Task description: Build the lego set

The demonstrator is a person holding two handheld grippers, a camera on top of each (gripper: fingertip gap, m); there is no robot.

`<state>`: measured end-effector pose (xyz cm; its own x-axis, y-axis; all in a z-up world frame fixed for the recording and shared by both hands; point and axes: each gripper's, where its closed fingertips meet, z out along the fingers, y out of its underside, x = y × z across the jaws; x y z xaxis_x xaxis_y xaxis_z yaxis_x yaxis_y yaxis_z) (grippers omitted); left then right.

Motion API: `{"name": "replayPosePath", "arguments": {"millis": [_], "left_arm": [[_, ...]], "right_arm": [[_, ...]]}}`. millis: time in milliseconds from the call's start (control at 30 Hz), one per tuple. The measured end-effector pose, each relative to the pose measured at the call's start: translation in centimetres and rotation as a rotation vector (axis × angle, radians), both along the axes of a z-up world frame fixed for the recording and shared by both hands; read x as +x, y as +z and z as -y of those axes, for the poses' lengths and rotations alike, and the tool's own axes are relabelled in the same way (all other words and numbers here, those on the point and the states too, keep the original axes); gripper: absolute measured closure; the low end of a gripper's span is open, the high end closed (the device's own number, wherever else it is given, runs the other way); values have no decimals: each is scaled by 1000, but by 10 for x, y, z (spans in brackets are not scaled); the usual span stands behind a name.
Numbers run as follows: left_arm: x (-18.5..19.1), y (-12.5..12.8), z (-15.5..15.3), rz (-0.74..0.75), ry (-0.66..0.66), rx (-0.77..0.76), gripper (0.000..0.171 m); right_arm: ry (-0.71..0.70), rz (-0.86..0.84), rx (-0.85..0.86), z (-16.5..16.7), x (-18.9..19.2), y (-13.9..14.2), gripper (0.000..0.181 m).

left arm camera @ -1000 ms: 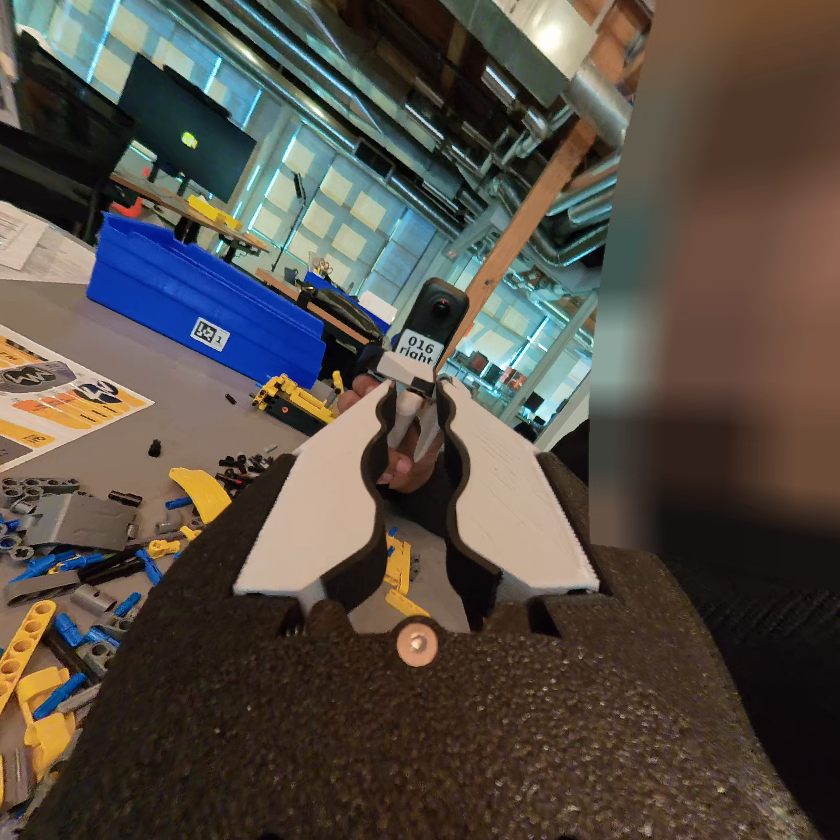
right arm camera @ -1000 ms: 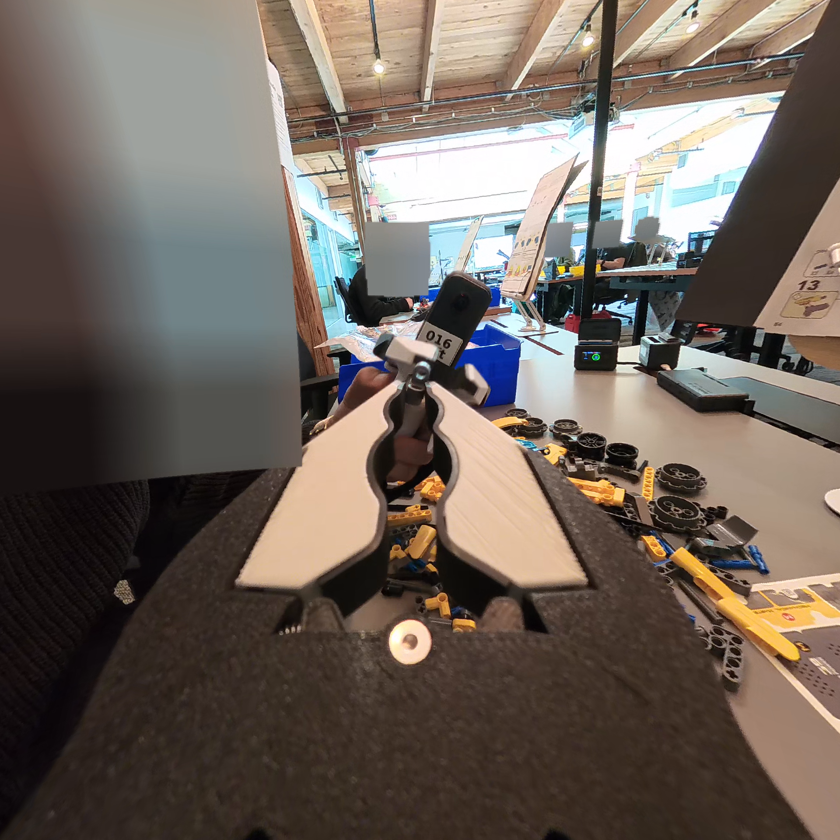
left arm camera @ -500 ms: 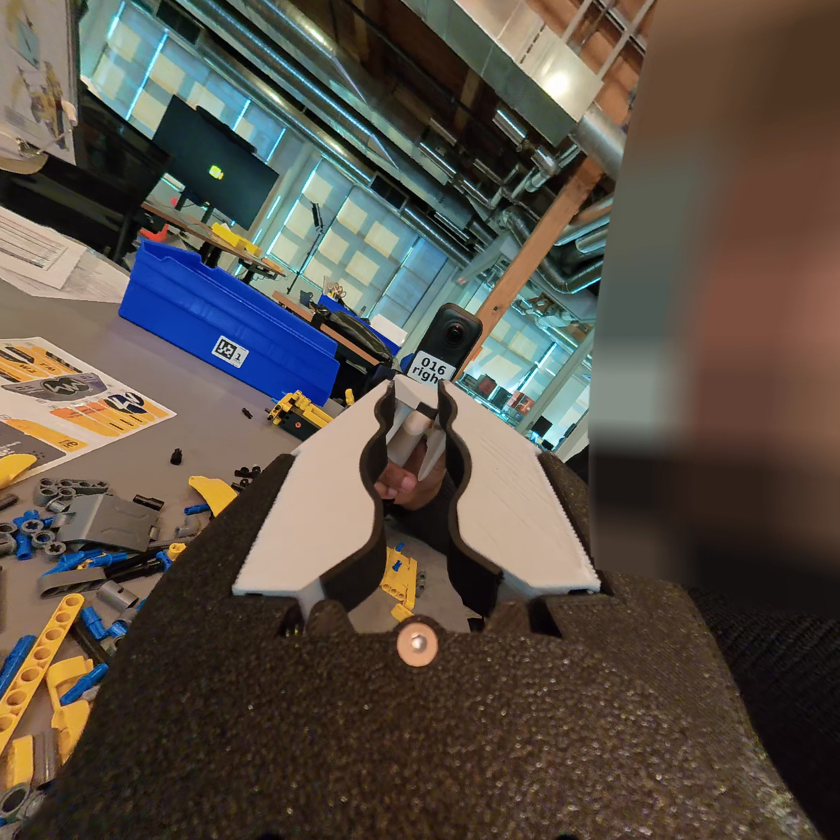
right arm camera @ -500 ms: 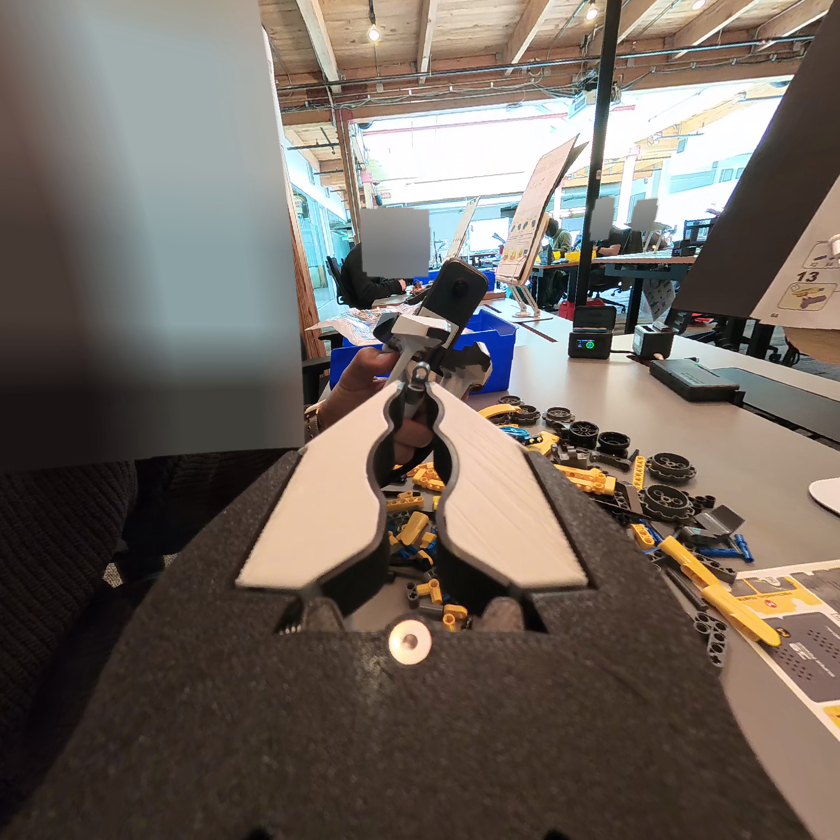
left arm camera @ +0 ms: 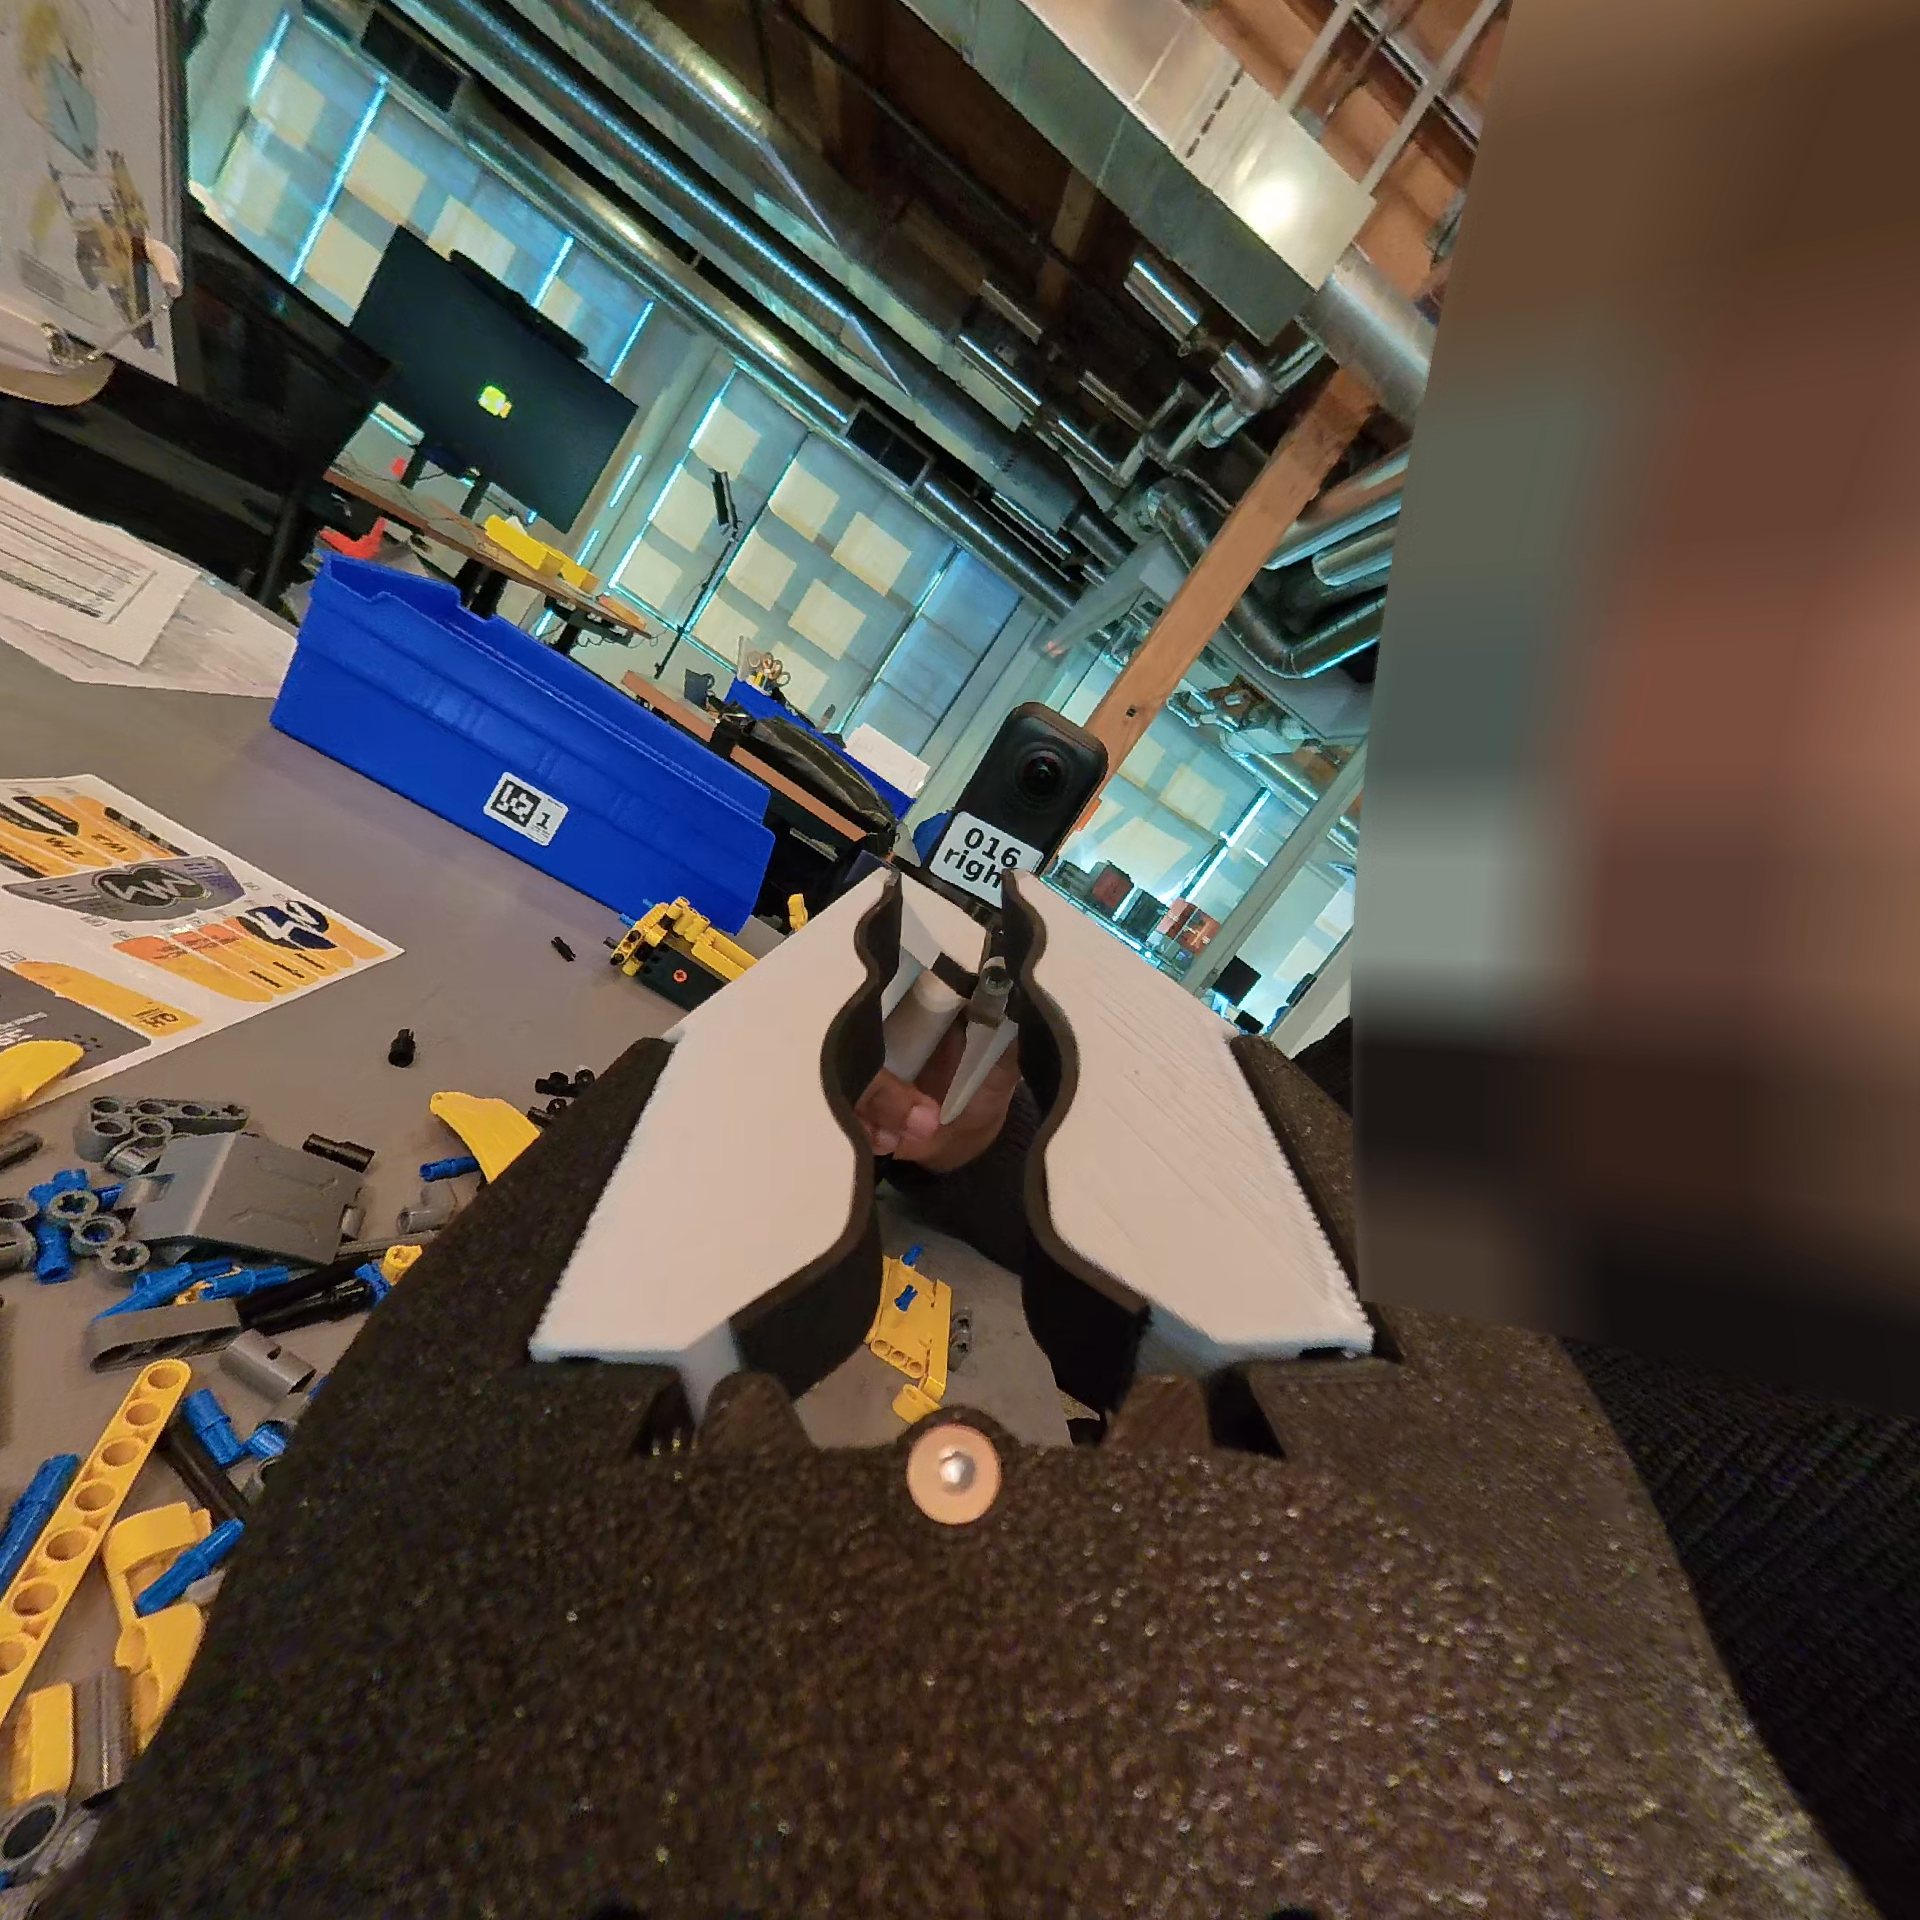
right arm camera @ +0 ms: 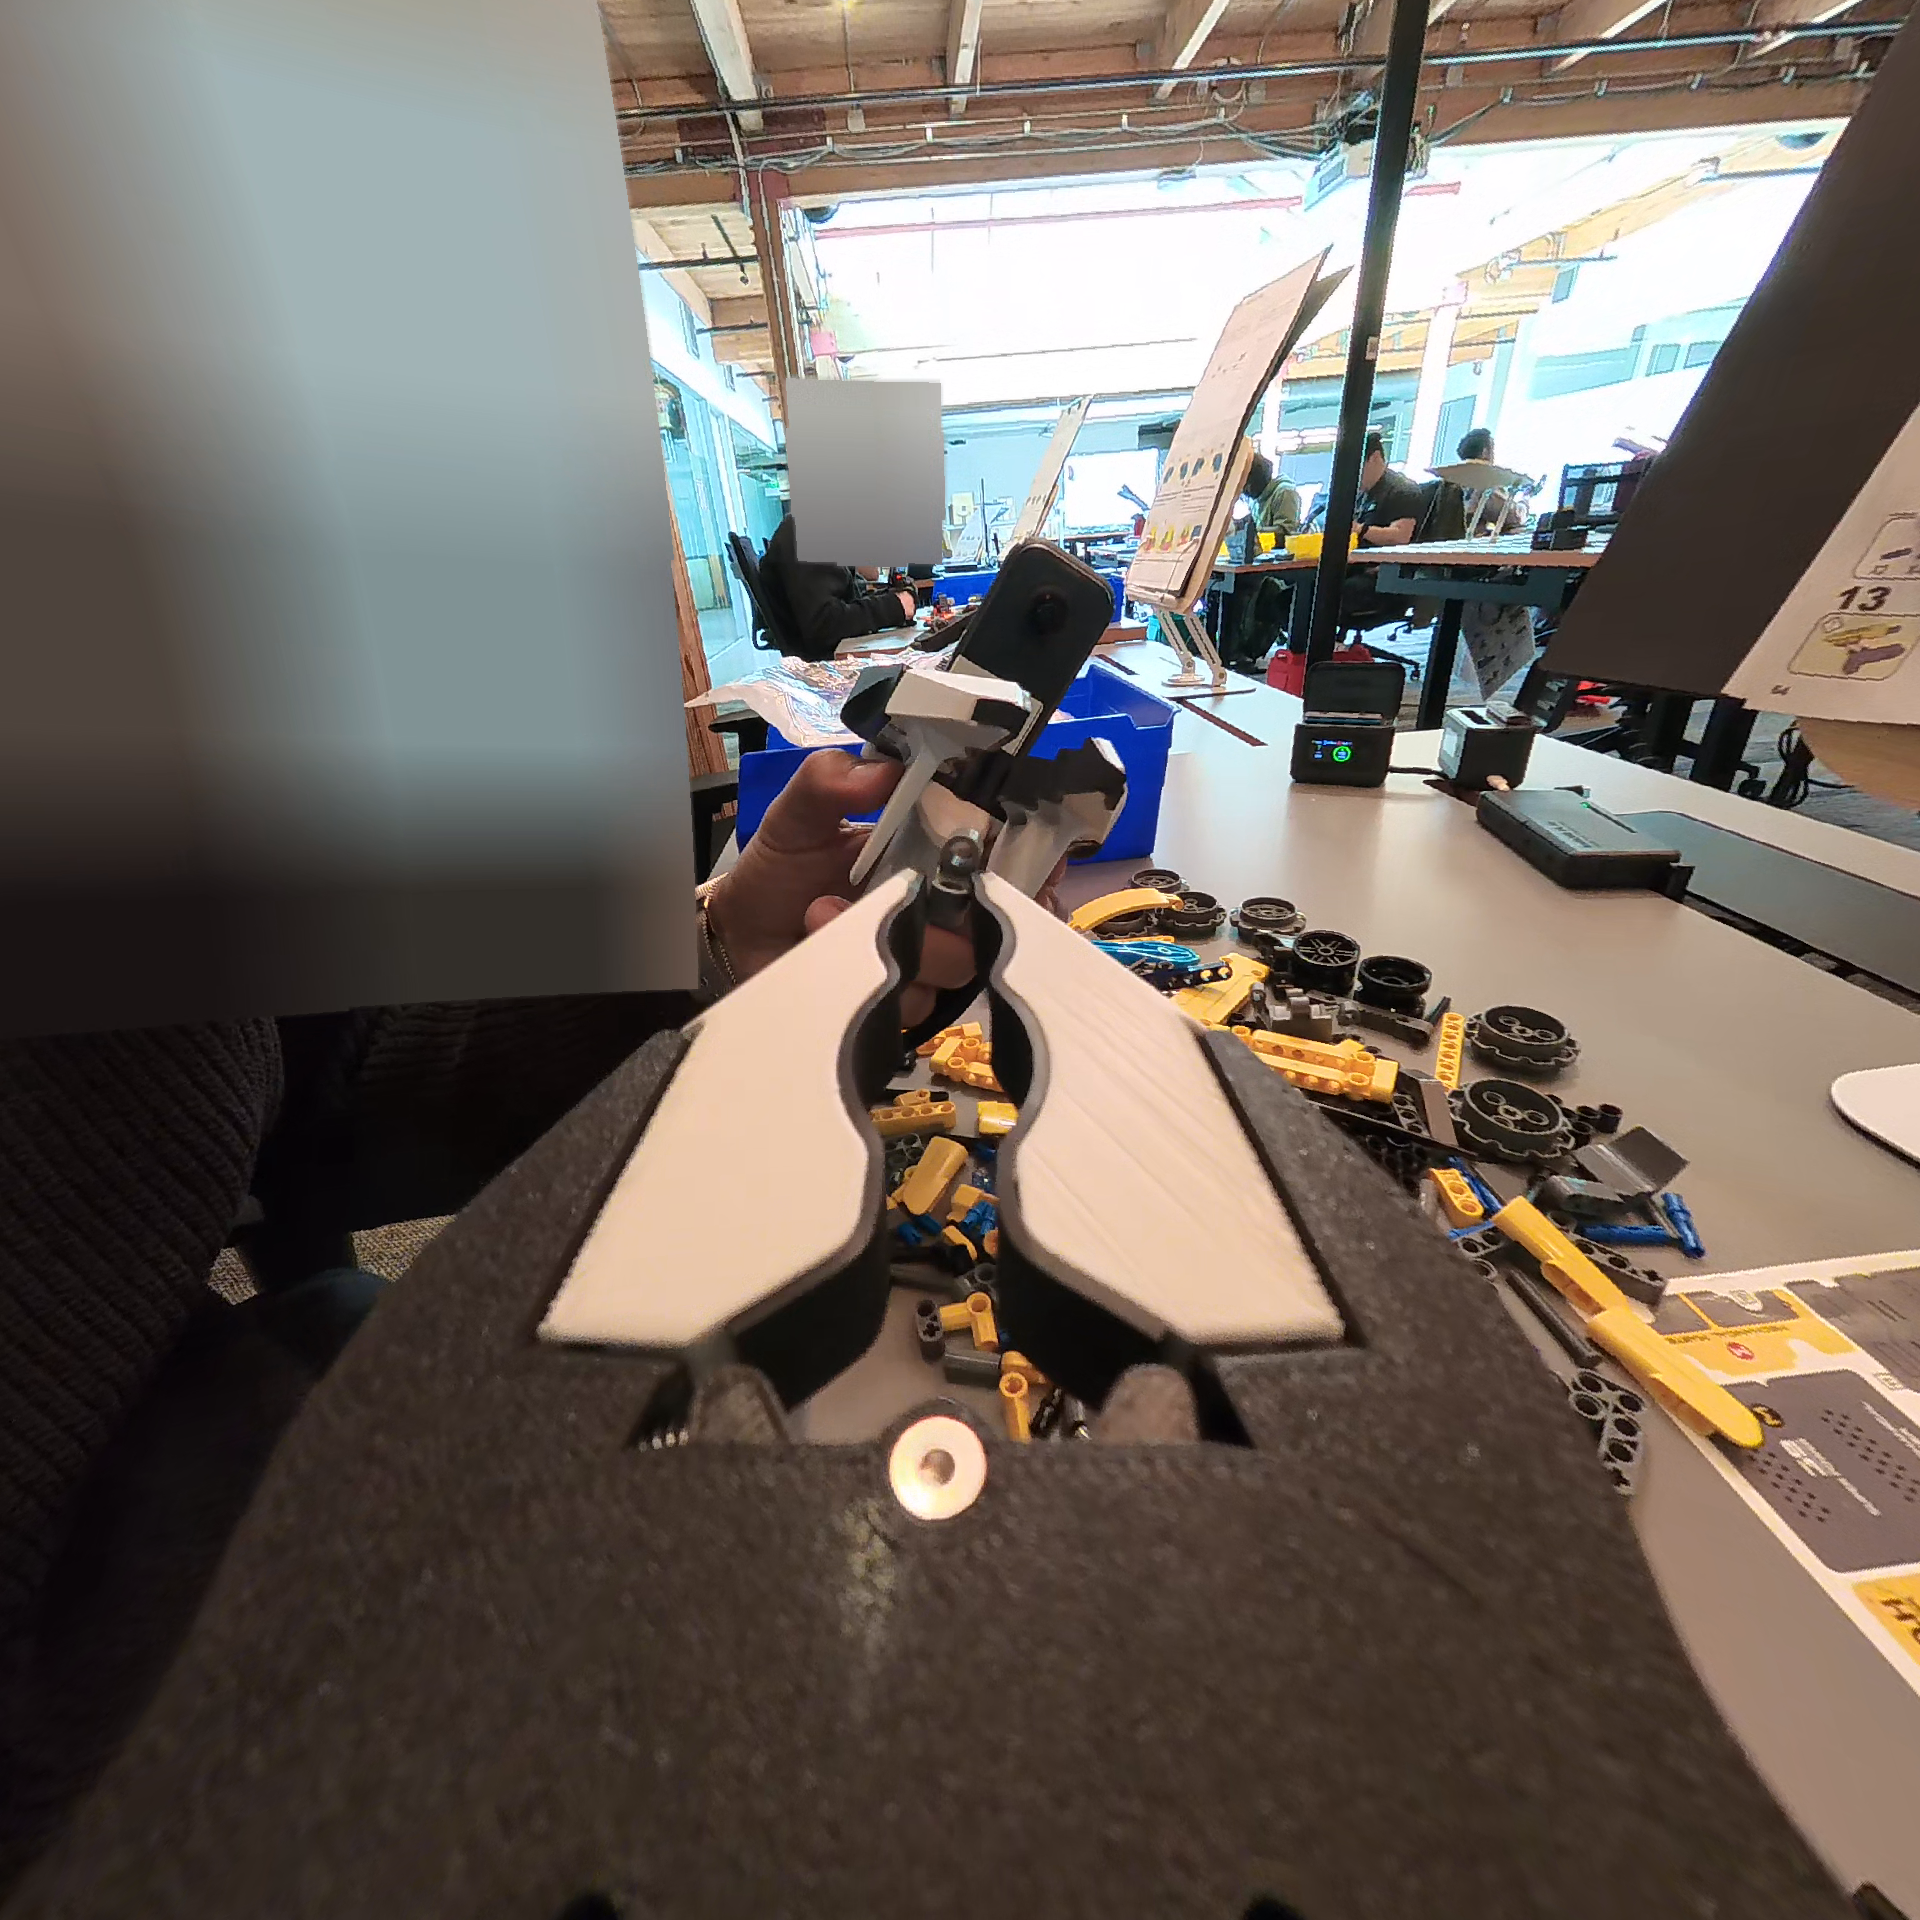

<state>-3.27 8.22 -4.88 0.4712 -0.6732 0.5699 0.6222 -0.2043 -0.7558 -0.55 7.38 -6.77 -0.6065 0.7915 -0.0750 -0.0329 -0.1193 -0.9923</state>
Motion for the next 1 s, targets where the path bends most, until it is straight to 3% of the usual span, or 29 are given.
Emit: {"name": "replayPosePath", "arguments": {"millis": [1000], "left_arm": [[-1,1,0,9,1,2,153]], "right_arm": [[-11,18,25,2,-3,-5,173]]}}
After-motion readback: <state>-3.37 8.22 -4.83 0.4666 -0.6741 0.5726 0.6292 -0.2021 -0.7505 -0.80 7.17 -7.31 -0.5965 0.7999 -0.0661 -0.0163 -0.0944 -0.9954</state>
